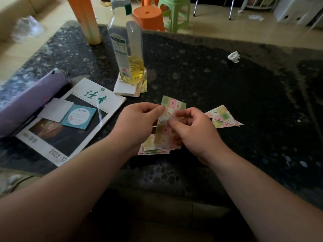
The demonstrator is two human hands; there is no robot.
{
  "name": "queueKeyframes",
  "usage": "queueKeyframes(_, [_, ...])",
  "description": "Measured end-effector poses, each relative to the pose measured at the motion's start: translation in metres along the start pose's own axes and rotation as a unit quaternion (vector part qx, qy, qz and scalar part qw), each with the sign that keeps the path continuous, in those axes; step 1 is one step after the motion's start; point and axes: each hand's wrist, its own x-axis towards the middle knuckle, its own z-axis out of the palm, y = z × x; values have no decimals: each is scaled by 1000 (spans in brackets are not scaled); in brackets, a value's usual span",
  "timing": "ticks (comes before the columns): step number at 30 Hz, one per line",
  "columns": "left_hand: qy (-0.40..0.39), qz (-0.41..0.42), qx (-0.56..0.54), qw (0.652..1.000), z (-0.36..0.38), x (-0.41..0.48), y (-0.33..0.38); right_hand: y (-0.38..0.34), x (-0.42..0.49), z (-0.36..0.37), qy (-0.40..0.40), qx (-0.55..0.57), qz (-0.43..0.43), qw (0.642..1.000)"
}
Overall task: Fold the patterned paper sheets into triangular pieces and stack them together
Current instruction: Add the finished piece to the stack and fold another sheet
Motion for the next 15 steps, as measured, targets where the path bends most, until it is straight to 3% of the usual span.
queueKeyframes(2, [6,72,104,992,1,-9,4,1,0,-4,6,25,-9,1000])
queueKeyframes(4, [25,180,209,961,4,-22,10,-1,-4,-14,20,45,-52,997])
queueKeyframes(8, [16,392,244,887,9,-37,6,1,-22,-44,78,-38,-195,977])
queueKeyframes(15, [-68,554,293,776,37,-62,-10,30,-66,-99,78,-195,-328,921])
